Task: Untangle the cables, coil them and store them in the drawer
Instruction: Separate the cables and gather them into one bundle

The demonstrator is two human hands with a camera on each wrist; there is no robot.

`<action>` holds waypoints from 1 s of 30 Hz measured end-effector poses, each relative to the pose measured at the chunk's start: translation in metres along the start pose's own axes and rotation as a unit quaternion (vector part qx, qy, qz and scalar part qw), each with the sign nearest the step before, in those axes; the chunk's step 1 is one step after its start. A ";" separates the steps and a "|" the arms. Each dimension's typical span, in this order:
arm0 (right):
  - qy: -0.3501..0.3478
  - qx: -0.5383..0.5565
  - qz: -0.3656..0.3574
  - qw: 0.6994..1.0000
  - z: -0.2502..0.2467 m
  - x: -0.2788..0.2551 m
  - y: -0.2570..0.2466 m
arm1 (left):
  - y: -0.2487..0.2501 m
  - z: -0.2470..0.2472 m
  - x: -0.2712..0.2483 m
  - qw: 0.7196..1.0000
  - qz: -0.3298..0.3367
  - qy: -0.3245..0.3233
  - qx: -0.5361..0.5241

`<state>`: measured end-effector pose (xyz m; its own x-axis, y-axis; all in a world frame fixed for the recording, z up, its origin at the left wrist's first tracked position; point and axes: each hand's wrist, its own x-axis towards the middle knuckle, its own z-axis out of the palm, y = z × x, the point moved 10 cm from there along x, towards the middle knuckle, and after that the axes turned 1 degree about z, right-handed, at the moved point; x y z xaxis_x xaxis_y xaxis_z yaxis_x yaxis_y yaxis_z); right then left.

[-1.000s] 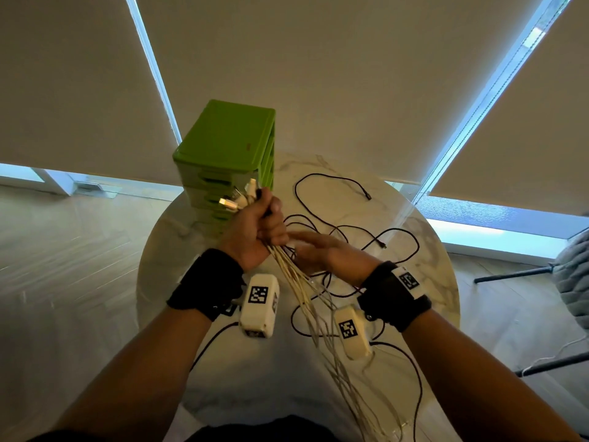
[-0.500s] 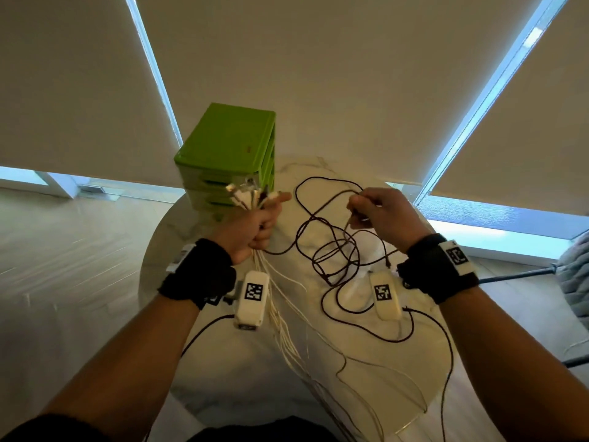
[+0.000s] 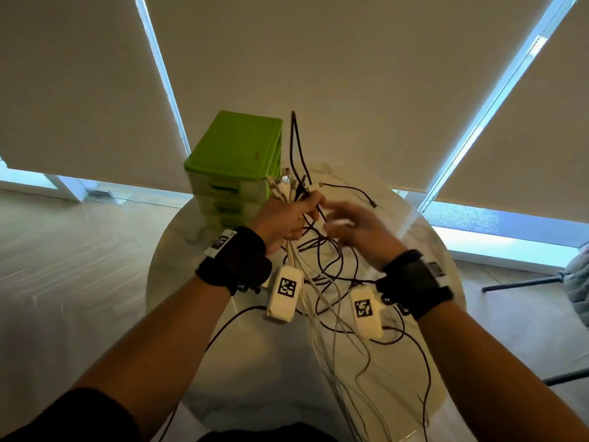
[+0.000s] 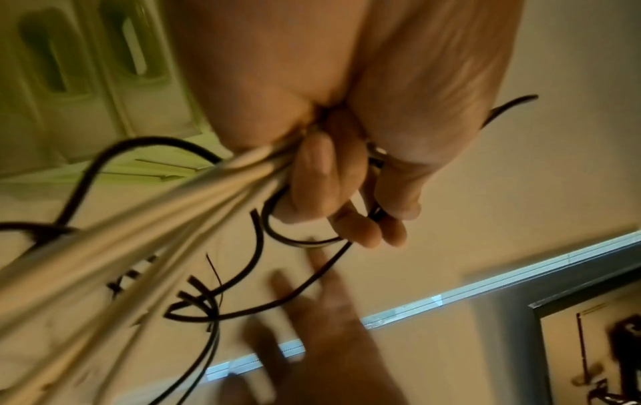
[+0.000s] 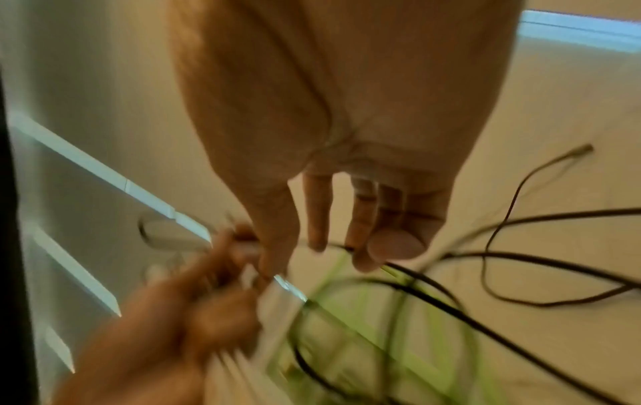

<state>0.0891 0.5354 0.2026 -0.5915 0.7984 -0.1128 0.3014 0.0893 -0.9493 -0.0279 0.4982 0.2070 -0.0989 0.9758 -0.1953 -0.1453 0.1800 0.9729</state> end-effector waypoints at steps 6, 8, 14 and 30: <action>-0.010 -0.258 0.069 0.964 0.014 0.023 0.068 | 0.034 -0.017 -0.010 0.997 0.067 0.022 -0.032; 0.060 -0.260 0.119 0.956 -0.020 0.026 0.087 | 0.041 -0.042 -0.013 0.989 0.089 0.110 -0.040; 0.089 -0.304 0.210 0.925 -0.059 0.019 0.103 | 0.046 -0.050 -0.016 0.983 0.108 0.135 -0.062; 0.075 -0.029 -0.165 0.983 -0.014 0.010 -0.099 | 0.009 -0.033 -0.009 0.975 0.089 0.159 0.126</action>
<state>0.0640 0.5427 0.3000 -0.5478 0.7992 0.2473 0.1564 0.3882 -0.9082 -0.0611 0.4868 0.2135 -0.4071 0.9133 -0.0108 0.1439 0.0759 0.9867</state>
